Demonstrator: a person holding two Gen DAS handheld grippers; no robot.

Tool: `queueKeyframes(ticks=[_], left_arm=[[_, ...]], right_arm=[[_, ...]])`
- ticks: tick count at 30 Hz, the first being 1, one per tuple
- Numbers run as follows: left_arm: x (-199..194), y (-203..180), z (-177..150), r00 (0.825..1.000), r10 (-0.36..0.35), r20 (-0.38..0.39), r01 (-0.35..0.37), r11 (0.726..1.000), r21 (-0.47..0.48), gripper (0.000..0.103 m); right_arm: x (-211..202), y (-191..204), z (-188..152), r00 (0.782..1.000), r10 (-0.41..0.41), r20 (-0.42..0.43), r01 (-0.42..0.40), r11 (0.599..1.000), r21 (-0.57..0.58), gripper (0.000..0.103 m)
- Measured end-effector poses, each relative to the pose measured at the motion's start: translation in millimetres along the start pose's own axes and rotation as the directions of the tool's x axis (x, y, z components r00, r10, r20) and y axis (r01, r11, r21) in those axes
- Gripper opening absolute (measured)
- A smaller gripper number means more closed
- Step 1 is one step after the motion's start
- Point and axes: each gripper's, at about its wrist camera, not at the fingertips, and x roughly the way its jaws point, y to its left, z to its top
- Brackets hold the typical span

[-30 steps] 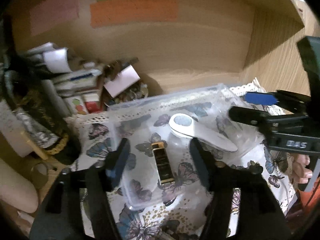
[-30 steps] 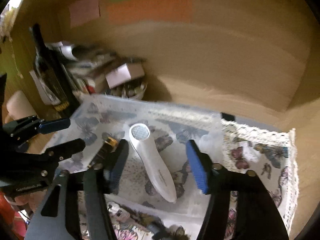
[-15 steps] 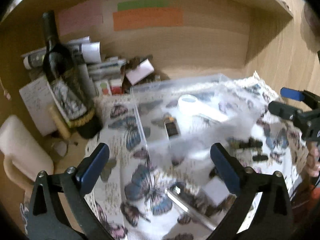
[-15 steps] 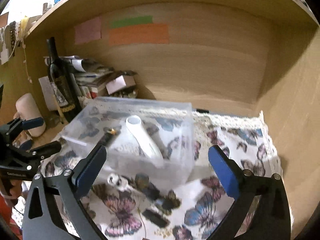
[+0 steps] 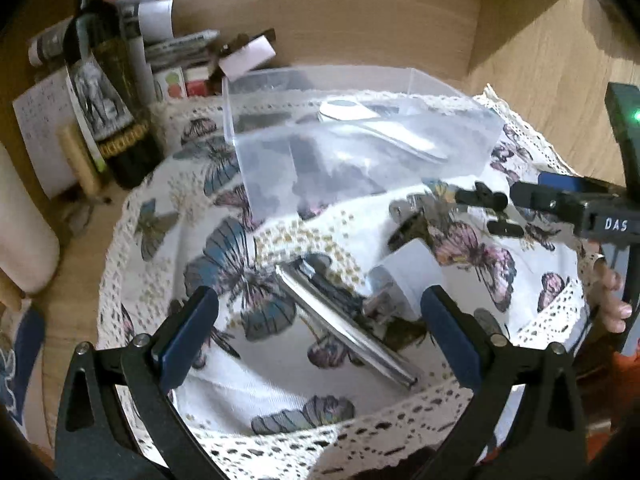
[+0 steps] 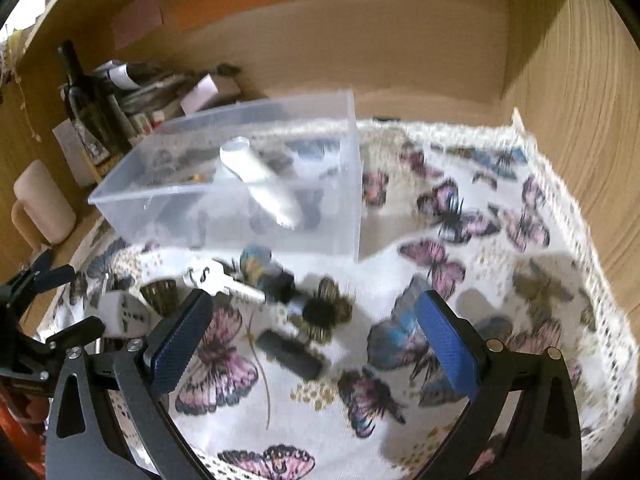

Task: Organize rigid objects
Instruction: 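Grasp the silver metal rod with the left tool while the right tool grasps a black clip, then lower the rod and clip into the clear box and open both tools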

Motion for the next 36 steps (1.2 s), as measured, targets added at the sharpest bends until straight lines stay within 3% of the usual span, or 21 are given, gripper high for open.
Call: queueKeyframes(ticks=[6, 9, 11, 12, 17, 20, 22, 24, 36], left_arm=[[9, 5, -13, 0.999, -0.004, -0.037, 0.004, 1.000, -0.013, 0.103], [14, 10, -17, 0.999, -0.006, -0.052, 0.004, 1.000, -0.024, 0.102], [12, 11, -18, 0.999, 0.007, -0.046, -0.007, 1.000, -0.017, 0.095], [12, 10, -18, 0.999, 0.015, -0.044, -0.016, 1.000, -0.011, 0.087], [11, 17, -14, 0.999, 0.024, -0.039, -0.024, 0.999, -0.021, 0.065], [12, 22, -11, 0.999, 0.022, -0.041, -0.023, 0.999, -0.027, 0.042], [12, 24, -9, 0.999, 0.036, -0.038, -0.037, 0.999, -0.028, 0.023], [11, 27, -9, 0.999, 0.038, -0.037, -0.040, 0.999, -0.032, 0.015], [-20, 35, 12, 0.997, 0.046, 0.063, -0.043, 0.998, -0.046, 0.015]], right_arm=[[13, 8, -15, 0.997, 0.029, -0.070, -0.031, 0.999, -0.026, 0.098], [19, 14, -19, 0.995, 0.029, -0.090, -0.033, 0.998, -0.050, 0.085], [19, 19, -20, 0.996, 0.012, -0.083, -0.018, 0.997, -0.074, 0.077], [19, 21, -20, 0.996, 0.017, -0.083, -0.024, 0.996, -0.083, 0.073], [20, 27, -21, 0.997, 0.001, -0.073, -0.011, 0.991, -0.131, 0.046], [19, 26, -22, 0.998, 0.002, -0.067, -0.011, 0.991, -0.130, 0.032], [17, 24, -24, 0.998, 0.008, -0.060, -0.015, 0.992, -0.123, 0.032], [15, 25, -25, 0.999, 0.007, -0.052, -0.013, 0.992, -0.124, 0.032], [-18, 31, -8, 0.997, 0.025, 0.077, -0.016, 0.994, -0.109, 0.032]])
